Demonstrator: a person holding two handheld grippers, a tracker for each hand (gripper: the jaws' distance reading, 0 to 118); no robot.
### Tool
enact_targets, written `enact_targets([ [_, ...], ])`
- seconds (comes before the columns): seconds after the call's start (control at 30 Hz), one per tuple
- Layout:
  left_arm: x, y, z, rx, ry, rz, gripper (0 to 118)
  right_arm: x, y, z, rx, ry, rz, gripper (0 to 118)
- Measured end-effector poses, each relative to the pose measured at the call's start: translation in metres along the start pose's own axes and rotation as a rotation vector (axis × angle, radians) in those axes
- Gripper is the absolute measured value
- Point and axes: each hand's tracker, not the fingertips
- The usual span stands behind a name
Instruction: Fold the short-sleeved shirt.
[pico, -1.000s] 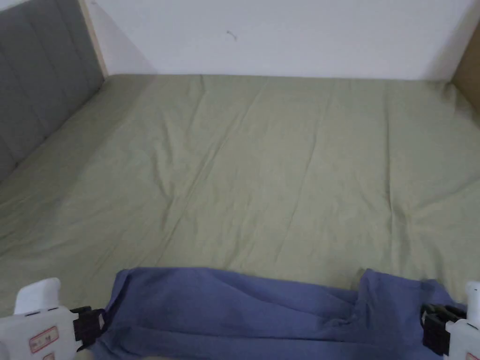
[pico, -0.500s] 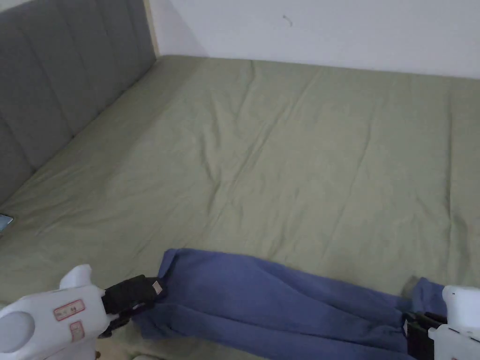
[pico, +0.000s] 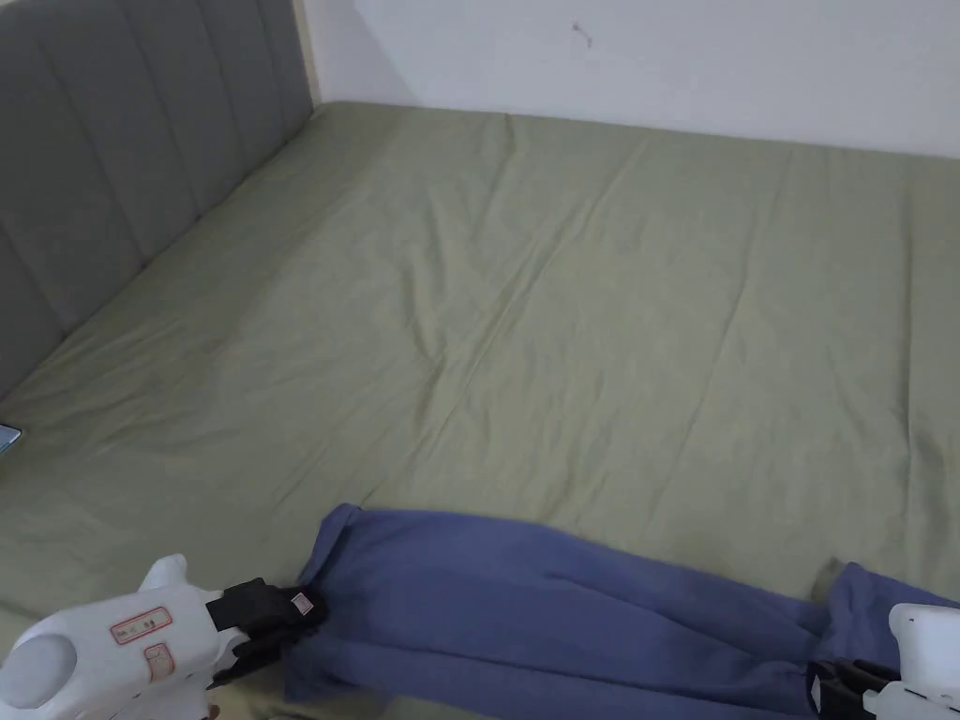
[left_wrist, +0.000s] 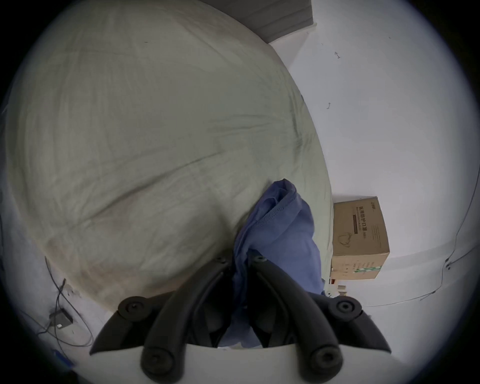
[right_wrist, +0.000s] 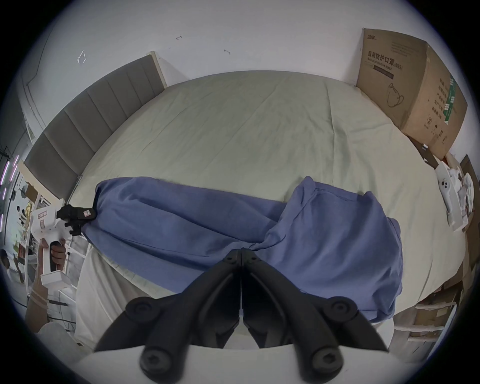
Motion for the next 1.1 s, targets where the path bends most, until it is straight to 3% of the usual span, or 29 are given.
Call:
enact_targets([
  [0.1, 0.018, 0.003, 0.007, -0.016, 0.057, -0.077, 10, 0.008, -0.001, 0.005, 0.006, -0.007, -0.022, 0],
  [0.27, 0.089, -0.004, 0.021, 0.042, -0.002, -0.263, 10, 0.029, -0.002, 0.014, 0.035, -0.023, -0.092, 0],
  [0.4, 0.177, -0.029, 0.021, 0.023, -0.037, -0.563, 10, 0.045, -0.004, 0.024, 0.065, -0.03, -0.139, 0],
  [0.57, 0.26, -0.103, -0.012, -0.132, -0.146, -0.869, 10, 0.067, -0.014, 0.036, 0.096, -0.051, -0.204, 0],
  [0.67, 0.271, -0.149, -0.055, -0.253, -0.183, -0.914, 11, 0.082, -0.024, 0.039, 0.098, -0.066, -0.247, 0],
  [0.7, 0.27, -0.162, -0.075, -0.301, -0.194, -0.916, 17, 0.087, -0.028, 0.04, 0.096, -0.075, -0.263, 0],
  [0.73, 0.265, -0.175, -0.091, -0.34, -0.179, -0.918, 34, 0.091, -0.031, 0.041, 0.095, -0.083, -0.277, 0],
  [0.77, 0.262, -0.184, -0.109, -0.394, -0.158, -0.93, 76, 0.096, -0.034, 0.041, 0.091, -0.089, -0.287, 0],
  [0.8, 0.259, -0.192, -0.125, -0.431, -0.117, -0.908, 106, 0.101, -0.038, 0.043, 0.09, -0.1, -0.298, 0],
  [0.83, 0.254, -0.197, -0.141, -0.453, -0.084, -0.899, 118, 0.106, -0.041, 0.045, 0.093, -0.113, -0.311, 0],
  [0.93, 0.244, -0.191, -0.151, -0.455, -0.043, -0.834, 114, 0.117, -0.047, 0.053, 0.099, -0.121, -0.356, 0],
  [1.0, 0.245, -0.178, -0.136, -0.442, -0.075, -0.755, 91, 0.122, -0.051, 0.058, 0.112, -0.135, -0.374, 0],
  [1.1, 0.243, -0.152, -0.112, -0.381, -0.157, -0.687, 75, 0.125, -0.053, 0.059, 0.138, -0.155, -0.398, 0],
])
